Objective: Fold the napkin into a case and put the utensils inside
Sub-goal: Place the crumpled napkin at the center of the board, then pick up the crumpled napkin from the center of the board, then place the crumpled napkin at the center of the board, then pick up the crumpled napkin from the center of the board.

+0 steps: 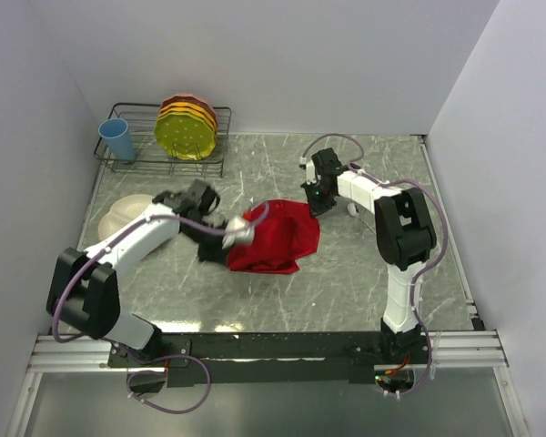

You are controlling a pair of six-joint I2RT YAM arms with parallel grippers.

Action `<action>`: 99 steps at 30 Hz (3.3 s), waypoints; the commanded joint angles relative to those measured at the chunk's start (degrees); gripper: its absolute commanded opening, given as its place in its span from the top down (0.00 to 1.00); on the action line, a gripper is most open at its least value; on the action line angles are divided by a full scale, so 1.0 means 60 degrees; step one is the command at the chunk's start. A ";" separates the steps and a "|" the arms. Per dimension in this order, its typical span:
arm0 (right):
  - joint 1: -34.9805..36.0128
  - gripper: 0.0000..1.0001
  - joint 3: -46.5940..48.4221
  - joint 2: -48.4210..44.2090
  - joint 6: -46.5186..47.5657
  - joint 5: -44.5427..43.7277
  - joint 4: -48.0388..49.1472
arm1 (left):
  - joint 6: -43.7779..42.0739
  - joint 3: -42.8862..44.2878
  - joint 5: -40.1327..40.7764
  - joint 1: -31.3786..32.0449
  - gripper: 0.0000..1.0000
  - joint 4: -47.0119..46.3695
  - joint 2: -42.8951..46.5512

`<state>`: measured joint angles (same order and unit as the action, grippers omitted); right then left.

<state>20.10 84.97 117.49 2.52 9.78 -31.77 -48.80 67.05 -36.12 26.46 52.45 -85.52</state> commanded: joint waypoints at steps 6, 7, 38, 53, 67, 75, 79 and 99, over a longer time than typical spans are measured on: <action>0.0049 1.00 -0.1372 -0.2603 0.0003 0.1358 0.0519 | -0.3867 -0.3103 0.1113 -0.0232 0.82 0.1809 0.3294; 0.0049 1.00 -0.1518 -0.2677 0.0033 0.1358 0.0563 | -0.3574 -0.3016 0.0997 -0.0423 0.80 0.1298 0.3426; -0.0259 1.00 -0.0056 -0.4317 -0.0187 0.1959 -0.0081 | -0.0083 -0.1724 -0.0778 0.3145 0.99 -0.0613 0.0451; -0.0171 1.00 0.0342 -0.6556 0.1216 0.2895 -0.1075 | 0.0468 -0.3340 0.2387 0.5396 0.56 -0.0464 0.5243; -0.0171 1.00 -0.3233 -1.1583 0.2379 0.1989 -0.3803 | 0.5186 0.0132 -0.1612 -0.1498 0.23 -0.3640 -0.0153; -0.0171 1.00 -0.3483 -1.1891 0.1762 0.1681 -0.3290 | 0.5234 0.1890 -0.1334 0.0262 0.10 -0.4171 -0.3804; -0.0171 1.00 -0.3497 -1.1863 0.1470 0.1505 -0.3012 | 0.4779 0.2067 -0.1493 0.0454 0.23 -0.3574 -0.4511; -0.0229 1.00 -0.1420 -0.8979 0.0781 0.1401 -0.2156 | 0.1406 0.3558 -0.1203 -0.1918 0.99 0.0847 -0.2102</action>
<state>18.98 68.60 59.02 9.39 18.98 -46.02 -26.24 77.43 -44.73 22.09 43.68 -111.31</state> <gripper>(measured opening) 0.009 0.034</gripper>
